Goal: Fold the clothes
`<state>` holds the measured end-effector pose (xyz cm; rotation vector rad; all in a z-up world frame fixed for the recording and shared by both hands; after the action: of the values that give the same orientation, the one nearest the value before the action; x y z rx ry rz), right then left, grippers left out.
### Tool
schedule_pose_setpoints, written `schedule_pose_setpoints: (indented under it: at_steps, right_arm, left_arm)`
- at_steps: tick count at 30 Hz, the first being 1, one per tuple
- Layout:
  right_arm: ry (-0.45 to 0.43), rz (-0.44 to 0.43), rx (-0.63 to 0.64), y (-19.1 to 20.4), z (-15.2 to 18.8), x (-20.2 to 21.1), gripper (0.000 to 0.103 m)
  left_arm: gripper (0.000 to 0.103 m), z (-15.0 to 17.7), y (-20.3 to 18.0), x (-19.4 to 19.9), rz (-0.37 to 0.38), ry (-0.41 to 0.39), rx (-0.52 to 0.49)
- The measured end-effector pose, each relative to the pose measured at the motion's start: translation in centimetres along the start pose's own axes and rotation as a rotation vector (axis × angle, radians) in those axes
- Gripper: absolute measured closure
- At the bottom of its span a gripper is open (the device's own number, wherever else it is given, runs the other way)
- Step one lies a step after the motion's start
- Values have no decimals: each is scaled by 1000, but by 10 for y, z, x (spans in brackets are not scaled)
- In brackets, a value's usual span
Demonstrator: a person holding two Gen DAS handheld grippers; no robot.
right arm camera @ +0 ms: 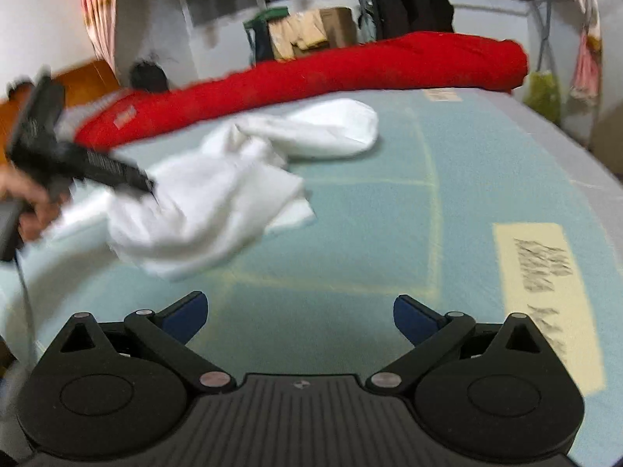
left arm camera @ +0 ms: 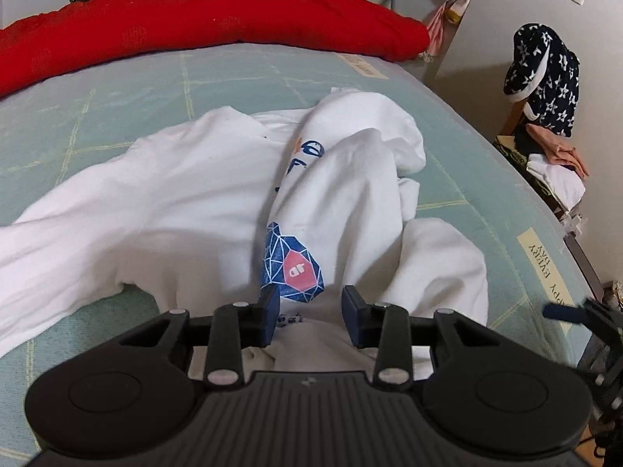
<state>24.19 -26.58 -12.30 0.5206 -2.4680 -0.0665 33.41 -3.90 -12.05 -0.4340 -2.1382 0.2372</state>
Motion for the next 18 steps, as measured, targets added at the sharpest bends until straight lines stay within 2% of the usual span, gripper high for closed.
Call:
schedule_pose_setpoints:
  at_steps: [4, 6, 11, 14, 18]
  right_arm:
    - [-55, -135, -57, 5, -29, -23, 0]
    - [-78, -169, -70, 4, -46, -42, 0]
    - [-26, -287, -161, 8, -64, -92, 0]
    - [-36, -384, -176, 36, -69, -85, 0]
    - [-121, -475, -44, 99, -76, -50, 0]
  left_arm:
    - [67, -1, -4, 6, 33, -7, 17]
    - [67, -2, -2, 11, 59, -7, 40]
    - [64, -6, 6, 33, 76, -29, 84]
    - [62, -11, 6, 52, 78, -59, 65]
    - [59, -19, 0, 71, 87, -94, 33]
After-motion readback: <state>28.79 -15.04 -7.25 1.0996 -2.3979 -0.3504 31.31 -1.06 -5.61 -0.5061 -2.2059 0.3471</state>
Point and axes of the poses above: each gripper's, at about its wrist camera, not at the fingertips, and x roughly against the way its jaws point, y to its left, z to its underside, the point moved 10 cm from there along -x, roughly the way its jaws point, and after that the axes turned 9 degrees about x, right-handed, at the moved point
